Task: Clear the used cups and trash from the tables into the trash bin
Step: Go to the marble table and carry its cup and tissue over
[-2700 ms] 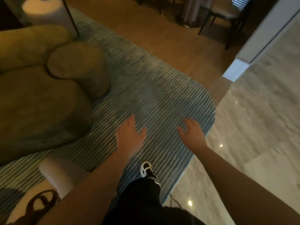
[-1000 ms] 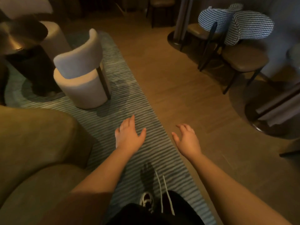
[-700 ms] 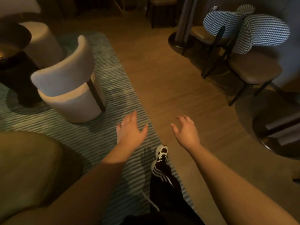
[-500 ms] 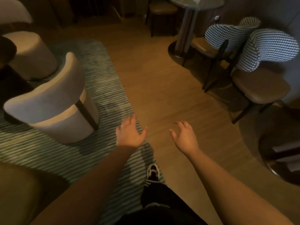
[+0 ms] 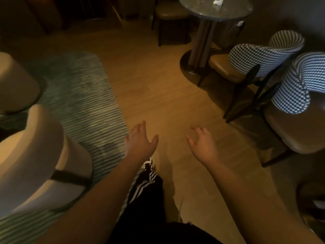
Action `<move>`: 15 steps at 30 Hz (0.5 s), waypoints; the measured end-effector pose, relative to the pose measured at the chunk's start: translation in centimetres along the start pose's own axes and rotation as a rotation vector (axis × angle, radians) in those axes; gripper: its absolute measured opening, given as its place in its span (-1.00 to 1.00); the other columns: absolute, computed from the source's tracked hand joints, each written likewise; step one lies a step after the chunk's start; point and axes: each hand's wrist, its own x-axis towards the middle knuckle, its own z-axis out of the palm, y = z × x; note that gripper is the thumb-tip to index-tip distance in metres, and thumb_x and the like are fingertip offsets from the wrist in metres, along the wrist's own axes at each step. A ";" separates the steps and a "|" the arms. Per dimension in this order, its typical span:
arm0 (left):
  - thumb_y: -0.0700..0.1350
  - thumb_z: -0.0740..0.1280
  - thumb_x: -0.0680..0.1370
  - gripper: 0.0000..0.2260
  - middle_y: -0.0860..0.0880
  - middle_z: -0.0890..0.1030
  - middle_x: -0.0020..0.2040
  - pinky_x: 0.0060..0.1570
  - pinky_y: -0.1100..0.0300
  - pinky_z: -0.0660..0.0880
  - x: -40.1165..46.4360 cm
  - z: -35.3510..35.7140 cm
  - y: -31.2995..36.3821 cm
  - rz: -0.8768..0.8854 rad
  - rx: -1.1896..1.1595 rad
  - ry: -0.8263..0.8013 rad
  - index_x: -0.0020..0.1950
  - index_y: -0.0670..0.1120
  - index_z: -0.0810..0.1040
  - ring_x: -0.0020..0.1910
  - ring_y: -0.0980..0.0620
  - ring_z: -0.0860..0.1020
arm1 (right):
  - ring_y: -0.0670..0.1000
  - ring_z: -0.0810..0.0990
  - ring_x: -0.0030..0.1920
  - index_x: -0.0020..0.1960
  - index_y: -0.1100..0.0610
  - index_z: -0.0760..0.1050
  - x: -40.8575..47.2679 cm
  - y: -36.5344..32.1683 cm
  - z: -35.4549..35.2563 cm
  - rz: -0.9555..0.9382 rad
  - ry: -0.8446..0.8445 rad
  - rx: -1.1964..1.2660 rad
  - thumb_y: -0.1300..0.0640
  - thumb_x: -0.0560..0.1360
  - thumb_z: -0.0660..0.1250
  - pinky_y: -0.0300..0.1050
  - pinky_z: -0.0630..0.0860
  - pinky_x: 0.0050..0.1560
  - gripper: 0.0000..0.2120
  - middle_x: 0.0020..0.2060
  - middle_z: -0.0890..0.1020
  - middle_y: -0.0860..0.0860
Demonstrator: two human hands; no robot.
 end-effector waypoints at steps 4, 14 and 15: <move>0.32 0.06 0.50 -0.30 -0.06 0.19 0.51 0.37 -0.13 0.13 14.4 0.2 0.9 0.039 0.004 -0.004 0.53 -0.01 0.03 0.45 -0.07 0.20 | 0.14 0.42 0.26 0.35 0.13 0.39 13.4 -0.6 0.9 0.011 0.011 0.022 0.02 0.54 0.25 -0.03 0.39 0.26 -0.59 0.29 0.45 0.13; 0.32 0.06 0.48 -0.31 -0.08 0.26 0.48 0.32 -0.13 0.20 47.0 -4.3 7.7 0.156 -0.005 -0.027 0.52 0.00 0.09 0.40 -0.13 0.29 | 0.07 0.36 0.34 0.39 0.05 0.33 43.9 -3.1 -2.8 0.163 0.051 0.053 -0.03 0.55 0.22 -0.07 0.34 0.27 -0.57 0.37 0.38 0.06; 0.31 0.07 0.49 -0.32 -0.08 0.27 0.48 0.32 -0.14 0.20 49.5 -4.5 8.7 0.166 -0.009 -0.024 0.52 0.00 0.10 0.39 -0.13 0.29 | 0.06 0.35 0.35 0.40 0.05 0.33 46.2 -3.0 -3.1 0.170 0.056 0.055 -0.03 0.56 0.22 -0.07 0.34 0.28 -0.56 0.38 0.38 0.05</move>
